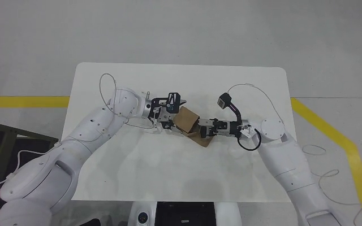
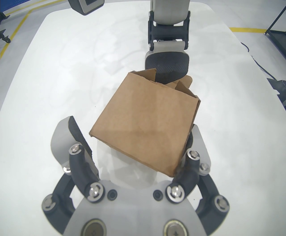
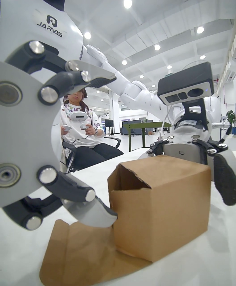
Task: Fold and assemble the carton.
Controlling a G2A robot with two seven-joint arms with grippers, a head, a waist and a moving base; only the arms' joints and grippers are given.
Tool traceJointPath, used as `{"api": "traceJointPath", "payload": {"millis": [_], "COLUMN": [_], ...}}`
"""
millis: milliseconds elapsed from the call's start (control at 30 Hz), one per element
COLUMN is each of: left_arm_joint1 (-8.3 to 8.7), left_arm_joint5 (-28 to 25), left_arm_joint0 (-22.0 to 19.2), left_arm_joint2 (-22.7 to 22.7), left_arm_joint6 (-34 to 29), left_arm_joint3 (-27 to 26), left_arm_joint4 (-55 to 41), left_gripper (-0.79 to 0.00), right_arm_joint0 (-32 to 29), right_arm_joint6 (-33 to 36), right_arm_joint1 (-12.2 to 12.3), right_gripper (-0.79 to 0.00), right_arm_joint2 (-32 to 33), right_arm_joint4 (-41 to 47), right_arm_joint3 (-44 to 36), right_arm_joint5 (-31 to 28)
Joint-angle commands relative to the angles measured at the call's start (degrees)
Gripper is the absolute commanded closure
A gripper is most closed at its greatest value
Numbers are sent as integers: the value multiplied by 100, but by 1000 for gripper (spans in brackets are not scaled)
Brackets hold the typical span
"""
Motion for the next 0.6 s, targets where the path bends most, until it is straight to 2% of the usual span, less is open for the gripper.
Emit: {"api": "traceJointPath", "payload": {"millis": [0,567], "left_arm_joint1": [0,7], "left_arm_joint5": [0,0], "left_arm_joint0": [2,32], "left_arm_joint2": [6,-22], "left_arm_joint6": [4,-10], "left_arm_joint3": [0,-22], "left_arm_joint4": [-15,-19], "left_gripper": [-785,-785], "right_arm_joint0": [-75,46], "right_arm_joint6": [-45,-650], "right_arm_joint1": [-6,-132], "right_gripper": [-785,-785], "right_arm_joint2": [-37,-219], "right_arm_joint4": [62,402], "right_arm_joint3": [-53,271], "right_arm_joint5": [12,-794]}}
